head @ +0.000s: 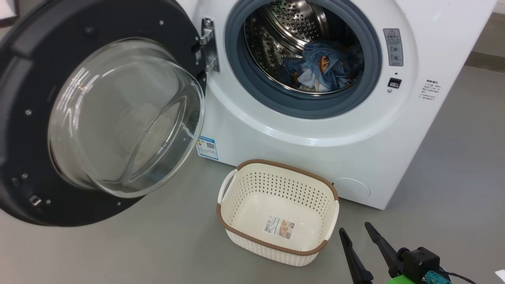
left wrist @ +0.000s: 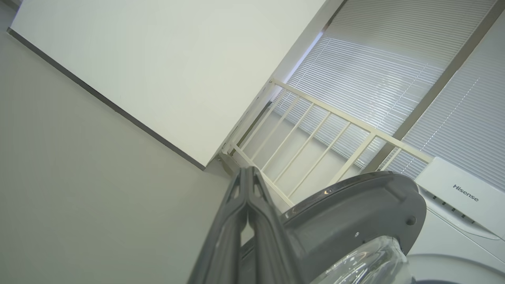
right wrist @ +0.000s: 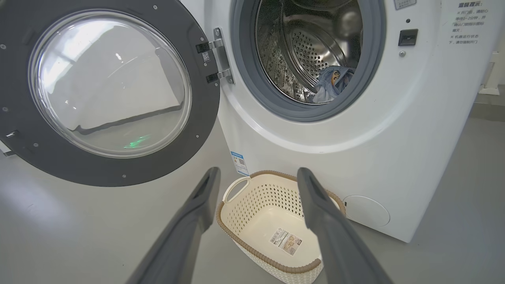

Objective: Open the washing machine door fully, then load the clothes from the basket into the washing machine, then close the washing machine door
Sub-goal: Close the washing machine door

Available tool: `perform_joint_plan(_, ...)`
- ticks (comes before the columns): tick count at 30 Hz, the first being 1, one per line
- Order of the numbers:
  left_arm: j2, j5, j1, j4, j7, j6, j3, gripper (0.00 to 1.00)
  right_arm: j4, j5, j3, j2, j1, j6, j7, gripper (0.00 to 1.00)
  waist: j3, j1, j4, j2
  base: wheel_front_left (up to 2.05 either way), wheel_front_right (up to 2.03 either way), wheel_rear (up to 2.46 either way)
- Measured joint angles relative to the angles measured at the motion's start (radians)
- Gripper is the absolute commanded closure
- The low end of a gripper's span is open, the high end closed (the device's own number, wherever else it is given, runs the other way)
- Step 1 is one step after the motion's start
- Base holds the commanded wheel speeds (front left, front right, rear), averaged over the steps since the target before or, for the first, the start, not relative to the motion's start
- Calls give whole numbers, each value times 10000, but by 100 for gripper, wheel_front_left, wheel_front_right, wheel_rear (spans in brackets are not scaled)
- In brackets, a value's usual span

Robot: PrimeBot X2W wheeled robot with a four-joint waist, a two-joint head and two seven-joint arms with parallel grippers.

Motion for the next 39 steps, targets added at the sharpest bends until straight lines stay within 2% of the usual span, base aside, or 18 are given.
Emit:
perform_joint_plan(6, 690, -1697, -1164, 1231, 1143, 21, 905, 100, -2, -4, 40, 0, -3, 0, 0, 0, 189, 0, -253, 0, 0, 0, 0)
perform_joint_plan(12, 1062, -3302, -2088, 2441, 2575, 267, 1553, 100, 10, -15, 150, -132, -74, 0, 0, 0, 423, 0, -504, 0, 0, 0, 0)
perform_joint_plan(19, 1430, -4324, -2661, 3237, 3398, 466, 2142, 100, -111, -15, 257, -322, -341, 0, 88, 0, 713, 0, -831, 0, 0, 0, 0)
perform_joint_plan(25, 1534, -4729, -2975, 3789, 3885, 709, 2236, 100, -286, -15, 259, -476, -354, 0, 188, 0, 1039, 0, -1033, 0, 0, 0, 0)
perform_joint_plan(39, 1557, -4932, -3318, 4531, 3935, 704, 2399, 100, -621, -86, 194, -708, -659, 0, 399, 0, 1722, 0, -1500, 0, 0, 0, 0)
